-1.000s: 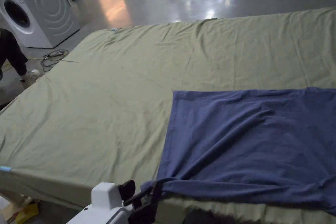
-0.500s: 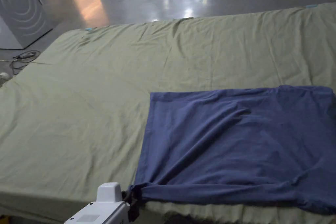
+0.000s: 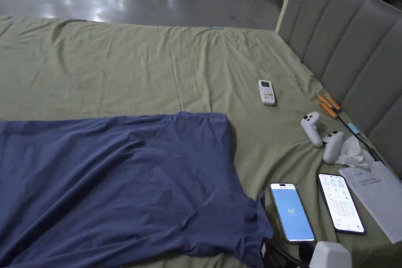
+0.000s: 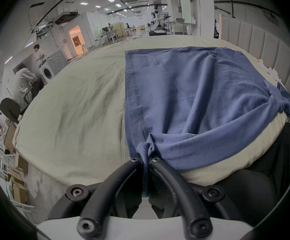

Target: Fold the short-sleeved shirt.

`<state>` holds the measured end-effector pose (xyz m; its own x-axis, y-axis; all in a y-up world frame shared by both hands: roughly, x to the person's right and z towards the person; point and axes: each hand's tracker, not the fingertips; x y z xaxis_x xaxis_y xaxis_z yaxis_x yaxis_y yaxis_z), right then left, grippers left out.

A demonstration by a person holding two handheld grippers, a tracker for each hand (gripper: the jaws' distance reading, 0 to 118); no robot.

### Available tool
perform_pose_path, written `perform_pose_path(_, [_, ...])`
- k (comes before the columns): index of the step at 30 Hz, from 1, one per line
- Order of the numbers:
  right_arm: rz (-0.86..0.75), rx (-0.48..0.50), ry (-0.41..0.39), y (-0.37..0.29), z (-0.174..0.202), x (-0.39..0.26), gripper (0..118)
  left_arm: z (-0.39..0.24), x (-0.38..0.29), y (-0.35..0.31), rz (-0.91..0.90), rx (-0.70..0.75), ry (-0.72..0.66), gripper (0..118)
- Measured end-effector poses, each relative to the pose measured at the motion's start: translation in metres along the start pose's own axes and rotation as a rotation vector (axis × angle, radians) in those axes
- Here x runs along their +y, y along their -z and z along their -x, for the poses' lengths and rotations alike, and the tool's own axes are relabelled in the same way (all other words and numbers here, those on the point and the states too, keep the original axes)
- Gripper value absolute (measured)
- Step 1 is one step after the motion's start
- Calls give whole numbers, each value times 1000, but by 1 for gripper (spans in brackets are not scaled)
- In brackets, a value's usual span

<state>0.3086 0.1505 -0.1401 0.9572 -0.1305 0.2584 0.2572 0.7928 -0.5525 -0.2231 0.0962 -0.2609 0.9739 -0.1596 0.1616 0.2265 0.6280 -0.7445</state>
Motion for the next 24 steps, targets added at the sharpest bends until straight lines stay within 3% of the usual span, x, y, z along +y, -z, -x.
perform_pose_path(4, [62, -18, -33, 34, 1, -8, 75, 2, 2, -2, 5, -10, -38, 5])
perform_pose_path(6, [93, 32, -12, 46, -2, -12, 68, 1, 3, -4, 7, -10, -35, 5])
perform_pose_path(9, [124, 88, 45, 60, -5, -17, 36, -1, 4, -4, 9, -3, -27, 5])
perform_pose_path(10, [118, 107, 62, 63, -8, -18, 16, -1, 4, -5, 9, -2, -28, 5])
perform_pose_path(11, [111, 134, 75, 63, -8, -20, 7, -1, 4, -5, 10, -1, -30, 5])
perform_pose_path(16, [97, 126, 53, 57, -8, -18, 5, 14, 5, -5, 12, -25, -61, 5])
perform_pose_path(19, [35, 124, 23, 42, -9, -12, 5, 19, -3, -29, -145, -17, -40, 5])
perform_pose_path(24, [-83, 157, -55, 28, -4, 18, 5, 29, 6, -48, -203, -34, -32, 5])
